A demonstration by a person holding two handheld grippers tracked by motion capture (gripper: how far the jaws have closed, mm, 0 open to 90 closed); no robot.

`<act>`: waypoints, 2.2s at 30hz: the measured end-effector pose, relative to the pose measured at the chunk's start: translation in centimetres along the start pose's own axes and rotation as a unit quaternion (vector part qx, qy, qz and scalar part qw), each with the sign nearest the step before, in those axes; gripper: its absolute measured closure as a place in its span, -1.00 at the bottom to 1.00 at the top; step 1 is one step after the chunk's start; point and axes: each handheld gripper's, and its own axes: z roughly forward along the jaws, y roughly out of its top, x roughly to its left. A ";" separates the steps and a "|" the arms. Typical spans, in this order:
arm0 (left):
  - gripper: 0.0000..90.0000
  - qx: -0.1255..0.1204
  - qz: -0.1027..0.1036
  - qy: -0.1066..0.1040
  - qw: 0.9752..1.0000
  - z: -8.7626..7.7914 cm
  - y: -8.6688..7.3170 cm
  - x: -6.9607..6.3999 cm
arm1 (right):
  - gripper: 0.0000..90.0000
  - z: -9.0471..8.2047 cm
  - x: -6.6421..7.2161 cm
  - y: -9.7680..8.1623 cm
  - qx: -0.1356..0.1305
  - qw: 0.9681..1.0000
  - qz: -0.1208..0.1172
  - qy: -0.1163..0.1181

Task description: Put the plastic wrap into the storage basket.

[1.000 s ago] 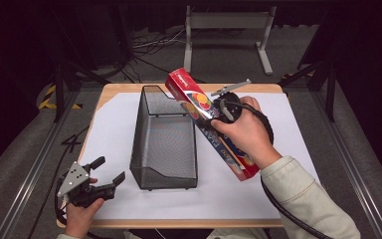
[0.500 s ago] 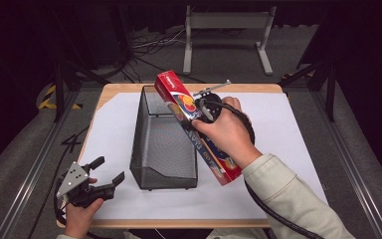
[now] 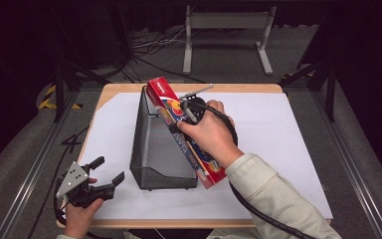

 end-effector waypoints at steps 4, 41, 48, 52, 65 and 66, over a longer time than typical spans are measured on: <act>-0.70 -0.001 0.000 0.000 1.000 0.1 0.0 0.0 | -0.11 1.1 0.3 0.3 0.016 1.000 0.014 0.005; -0.70 -0.005 -0.005 0.002 1.000 -0.3 0.0 0.2 | -0.13 7.0 1.1 1.2 0.117 0.990 0.071 -0.040; -0.70 -0.003 -0.003 0.002 1.000 -0.2 0.0 0.1 | -0.15 7.7 1.3 1.1 0.137 0.987 0.060 -0.054; -0.70 -0.004 -0.005 0.003 1.000 -0.3 0.0 0.2 | -0.16 8.3 1.0 1.0 0.159 0.984 0.063 -0.050; -0.70 -0.004 -0.004 0.000 1.000 -0.2 0.1 0.1 | -0.35 7.7 1.2 1.1 0.132 0.989 0.047 -0.041; -0.70 -0.004 -0.004 0.000 1.000 -0.1 0.1 0.1 | -0.36 7.4 1.1 1.1 0.128 0.990 0.044 -0.039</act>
